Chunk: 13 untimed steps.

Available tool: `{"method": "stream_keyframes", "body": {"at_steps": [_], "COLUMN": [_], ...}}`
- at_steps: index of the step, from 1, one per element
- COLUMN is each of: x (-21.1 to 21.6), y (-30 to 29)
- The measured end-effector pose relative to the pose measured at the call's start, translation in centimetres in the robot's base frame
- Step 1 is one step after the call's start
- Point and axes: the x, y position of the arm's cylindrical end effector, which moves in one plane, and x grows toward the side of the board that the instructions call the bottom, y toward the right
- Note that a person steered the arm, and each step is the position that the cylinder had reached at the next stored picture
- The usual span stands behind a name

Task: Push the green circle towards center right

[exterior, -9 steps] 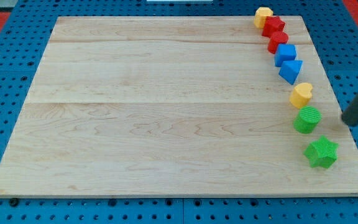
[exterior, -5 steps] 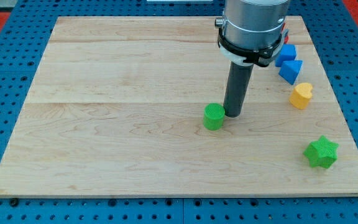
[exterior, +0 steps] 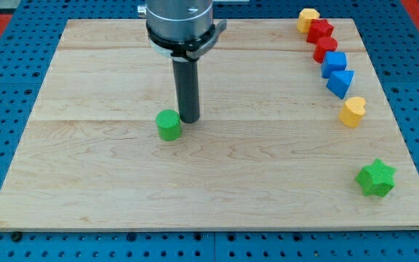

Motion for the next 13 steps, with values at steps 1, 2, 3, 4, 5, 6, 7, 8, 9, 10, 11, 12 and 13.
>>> {"method": "stream_keyframes", "body": {"at_steps": [1, 2, 3, 4, 5, 6, 7, 8, 9, 10, 11, 12, 13], "x": [0.8, 4.9, 9.1, 9.4, 5.9, 2.4, 2.0, -2.0, -3.2, -3.4, -3.6, -3.5, -3.3], "y": [0.6, 3.8, 4.9, -2.4, -12.6, -10.9, -3.5, 2.1, 9.3, 14.9, 14.7, 14.7, 14.7]}}
